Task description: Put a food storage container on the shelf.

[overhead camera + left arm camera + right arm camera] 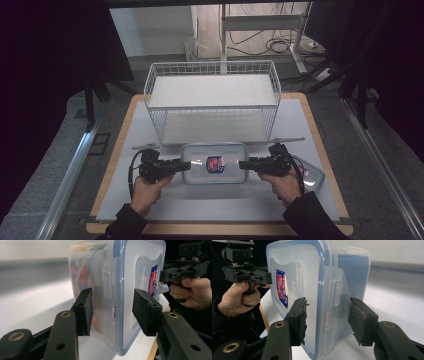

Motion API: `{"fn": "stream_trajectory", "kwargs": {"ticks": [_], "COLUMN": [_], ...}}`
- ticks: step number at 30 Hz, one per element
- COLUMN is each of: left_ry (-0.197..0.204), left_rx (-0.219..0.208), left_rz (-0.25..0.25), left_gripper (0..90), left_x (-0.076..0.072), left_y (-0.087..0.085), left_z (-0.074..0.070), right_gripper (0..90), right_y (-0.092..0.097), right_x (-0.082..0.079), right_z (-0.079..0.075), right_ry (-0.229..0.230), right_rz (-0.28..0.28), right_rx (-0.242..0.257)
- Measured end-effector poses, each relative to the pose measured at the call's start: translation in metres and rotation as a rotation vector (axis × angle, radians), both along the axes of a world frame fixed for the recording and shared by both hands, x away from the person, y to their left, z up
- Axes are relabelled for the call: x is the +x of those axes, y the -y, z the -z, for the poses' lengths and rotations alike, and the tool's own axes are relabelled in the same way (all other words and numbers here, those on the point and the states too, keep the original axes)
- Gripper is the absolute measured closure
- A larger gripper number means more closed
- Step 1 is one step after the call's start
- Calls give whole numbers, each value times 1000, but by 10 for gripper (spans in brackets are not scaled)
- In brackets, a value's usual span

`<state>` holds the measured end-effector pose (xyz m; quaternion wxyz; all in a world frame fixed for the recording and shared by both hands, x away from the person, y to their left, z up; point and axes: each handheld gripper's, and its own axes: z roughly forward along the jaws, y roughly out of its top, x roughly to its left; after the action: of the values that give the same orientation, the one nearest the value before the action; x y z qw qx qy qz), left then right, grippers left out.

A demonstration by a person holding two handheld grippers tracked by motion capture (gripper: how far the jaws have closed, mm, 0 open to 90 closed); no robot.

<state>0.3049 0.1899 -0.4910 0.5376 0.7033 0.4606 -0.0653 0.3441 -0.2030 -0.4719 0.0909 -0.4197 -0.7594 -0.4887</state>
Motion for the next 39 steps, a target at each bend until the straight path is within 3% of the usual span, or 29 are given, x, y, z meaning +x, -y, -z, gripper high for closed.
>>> {"fn": "stream_trajectory", "kwargs": {"ticks": [13, 20, 39], "left_ry": [60, 91, 153], "left_rx": [9, 22, 21], "left_rz": [8, -3, -34], "left_gripper": [522, 522, 522], "left_x": [9, 16, 39], "left_y": [-1, -5, -17], "left_z": [-33, -65, -133], "right_gripper": [502, 497, 497], "right_y": [-1, -6, -18], "right_x": [4, 12, 43], "right_z": [-34, -58, -124], "right_ry": [74, 106, 166], "right_rz": [11, 12, 16], "right_rx": [-1, 14, 61]}}
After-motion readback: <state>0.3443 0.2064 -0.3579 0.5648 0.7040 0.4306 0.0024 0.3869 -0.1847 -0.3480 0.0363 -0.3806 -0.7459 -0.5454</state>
